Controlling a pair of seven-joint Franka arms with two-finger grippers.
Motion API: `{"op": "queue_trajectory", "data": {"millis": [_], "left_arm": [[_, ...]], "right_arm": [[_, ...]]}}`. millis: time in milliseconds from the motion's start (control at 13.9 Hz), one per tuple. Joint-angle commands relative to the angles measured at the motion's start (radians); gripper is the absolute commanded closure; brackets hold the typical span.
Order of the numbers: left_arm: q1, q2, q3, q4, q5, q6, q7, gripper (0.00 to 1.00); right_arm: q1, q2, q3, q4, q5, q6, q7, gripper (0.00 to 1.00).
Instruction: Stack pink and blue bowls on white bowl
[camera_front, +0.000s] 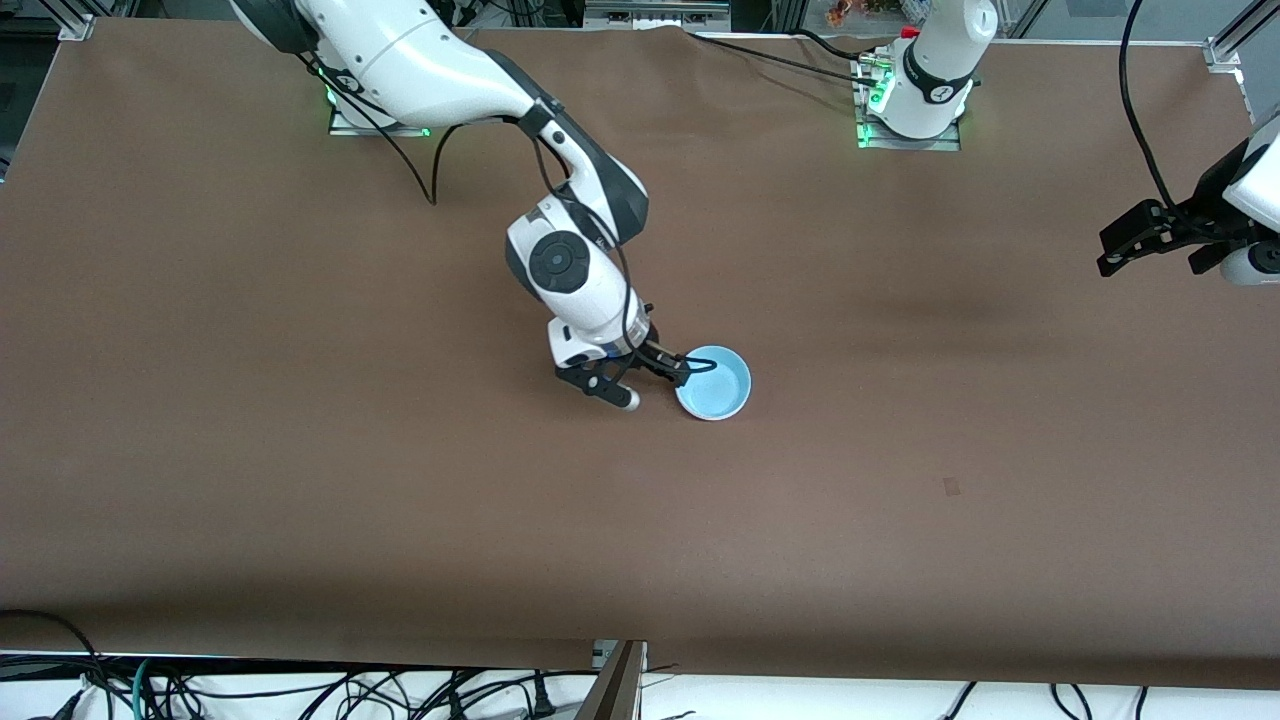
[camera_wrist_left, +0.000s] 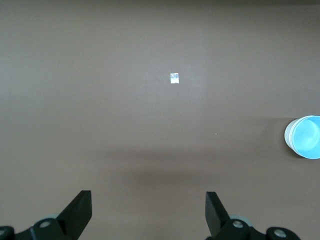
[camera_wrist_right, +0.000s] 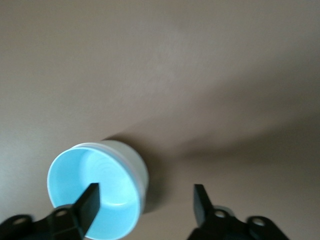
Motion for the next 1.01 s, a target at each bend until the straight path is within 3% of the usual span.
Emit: {"op": "queue_trajectory", "data": {"millis": [0,144,360,648,936], "left_arm": [[0.007,-0.011,-0.003,-0.006,-0.005,0.006,0.016,0.00],[0.004,-0.014,-0.010,-0.009,-0.007,-0.021,0.002,0.00],[0.003,-0.012,-0.007,-0.017,-0.005,-0.032,0.002,0.00],[0.000,-0.014,-0.009,-0.020,0.001,-0.026,0.019,0.00],[-0.022,-0.041,-0.007,-0.041,0.027,-0.008,0.017,0.00]], "right_arm": [[-0.045,-0.081,-0.024,-0.008,-0.024,-0.170,-0.191,0.00],[-0.075,-0.130,-0.080,-0.013,-0.050,-0.311,-0.390,0.00],[-0.184,-0.199,-0.085,-0.042,-0.058,-0.481,-0.636,0.00],[-0.299,-0.296,-0.085,-0.079,-0.183,-0.584,-0.898,0.00],[-0.390,-0.356,-0.117,-0.079,-0.214,-0.672,-1.039,0.00]]}}
